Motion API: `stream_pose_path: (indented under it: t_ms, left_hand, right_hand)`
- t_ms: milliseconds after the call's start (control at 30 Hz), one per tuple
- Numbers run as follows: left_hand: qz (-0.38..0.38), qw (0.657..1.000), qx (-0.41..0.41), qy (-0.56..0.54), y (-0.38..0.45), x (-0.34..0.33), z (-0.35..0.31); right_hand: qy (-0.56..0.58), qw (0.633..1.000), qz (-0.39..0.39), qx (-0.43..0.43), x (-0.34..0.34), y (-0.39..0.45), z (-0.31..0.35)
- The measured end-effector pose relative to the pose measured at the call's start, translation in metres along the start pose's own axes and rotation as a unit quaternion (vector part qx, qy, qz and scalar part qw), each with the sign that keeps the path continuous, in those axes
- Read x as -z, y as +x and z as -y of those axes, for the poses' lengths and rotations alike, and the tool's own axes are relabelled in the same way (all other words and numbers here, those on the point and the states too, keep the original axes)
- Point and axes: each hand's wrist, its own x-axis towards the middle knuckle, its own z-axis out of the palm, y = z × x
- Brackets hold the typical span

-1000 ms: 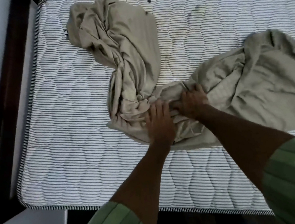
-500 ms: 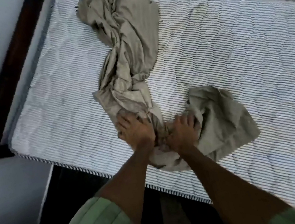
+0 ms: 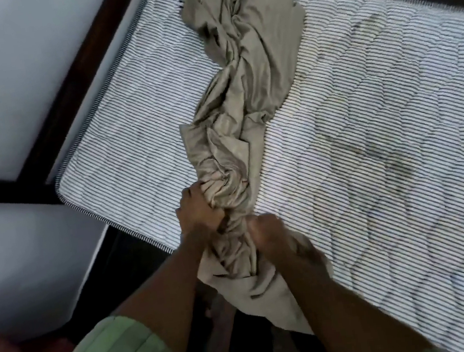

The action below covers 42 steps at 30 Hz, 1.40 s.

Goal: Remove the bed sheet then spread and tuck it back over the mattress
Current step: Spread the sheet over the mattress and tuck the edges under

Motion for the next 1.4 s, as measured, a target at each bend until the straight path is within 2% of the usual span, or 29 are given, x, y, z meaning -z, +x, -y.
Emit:
stream_pose_path:
  t_ms: [33, 67, 100, 133, 267, 367, 433, 500, 600, 667, 767, 833, 900, 967, 1033, 1133, 1200, 1233, 1300, 1400]
  left_hand:
    - [0.003, 1.0, -0.013, -0.015, 0.003, 0.004, 0.003]
    - [-0.014, 0.999, -0.021, -0.034, 0.006, 0.008, 0.002]
    - [-0.044, 0.997, -0.041, -0.052, 0.011, 0.008, 0.001]
    - [-0.077, 0.994, -0.05, -0.061, 0.018, 0.009, -0.001]
    - [-0.145, 0.981, -0.067, -0.107, 0.059, 0.019, -0.032]
    - [-0.182, 0.971, -0.133, -0.076, 0.095, 0.032, -0.048]
    - [-0.143, 0.967, -0.191, -0.09, 0.121, 0.041, -0.051]
    - [-0.056, 0.969, -0.218, -0.1, 0.144, 0.045, -0.056]
    - [0.047, 0.973, -0.227, -0.01, 0.17, 0.046, -0.052]
    - [0.096, 0.976, -0.183, 0.076, 0.171, 0.053, -0.057]
    - [0.137, 0.969, -0.13, 0.161, 0.178, 0.05, -0.068]
    - [0.135, 0.972, -0.104, 0.163, 0.179, 0.047, -0.079]
    - [0.095, 0.975, -0.09, 0.181, 0.18, 0.048, -0.093]
    - [0.056, 0.959, -0.128, 0.246, 0.182, 0.045, -0.1]
    - [0.018, 0.943, -0.184, 0.276, 0.181, 0.041, -0.099]
    - [-0.052, 0.957, -0.221, 0.183, 0.182, 0.03, -0.093]
    - [-0.11, 0.975, -0.178, 0.078, 0.184, 0.028, -0.095]
    - [-0.113, 0.982, -0.145, 0.034, 0.185, 0.031, -0.098]
    - [-0.073, 0.993, -0.075, -0.048, 0.191, 0.034, -0.101]
    - [0.021, 0.992, 0.0, -0.125, 0.197, 0.034, -0.1]
  right_hand:
    - [0.006, 0.999, -0.031, 0.036, 0.014, -0.013, 0.023]
    - [0.013, 0.992, -0.103, 0.073, 0.018, -0.012, 0.041]
    - [-0.012, 0.979, -0.17, 0.111, 0.037, -0.024, 0.062]
    - [-0.02, 0.972, -0.194, 0.128, 0.037, -0.013, 0.073]
    - [-0.05, 0.949, -0.19, 0.247, 0.045, 0.009, 0.137]
    - [-0.084, 0.928, -0.21, 0.297, 0.04, 0.024, 0.181]
    - [-0.097, 0.939, -0.18, 0.275, 0.033, 0.035, 0.203]
    - [-0.145, 0.949, -0.164, 0.229, 0.029, 0.051, 0.214]
    - [-0.265, 0.933, -0.174, 0.172, 0.025, 0.068, 0.209]
    - [-0.214, 0.95, -0.19, 0.123, 0.03, 0.07, 0.198]
    - [-0.057, 0.97, -0.228, 0.058, 0.036, 0.071, 0.173]
    - [-0.003, 0.967, -0.253, 0.04, 0.032, 0.068, 0.157]
    - [0.042, 0.962, -0.268, 0.027, 0.027, 0.068, 0.151]
    - [0.052, 0.96, -0.274, 0.017, 0.027, 0.07, 0.155]
    - [-0.003, 0.964, -0.265, 0.001, 0.032, 0.075, 0.161]
    - [-0.112, 0.966, -0.234, -0.009, 0.042, 0.079, 0.164]
    - [-0.177, 0.96, -0.217, 0.01, 0.043, 0.073, 0.163]
    - [-0.205, 0.956, -0.208, 0.009, 0.042, 0.068, 0.162]
    - [-0.262, 0.949, -0.177, 0.006, 0.038, 0.062, 0.159]
    - [-0.328, 0.937, -0.119, 0.01, 0.037, 0.053, 0.169]
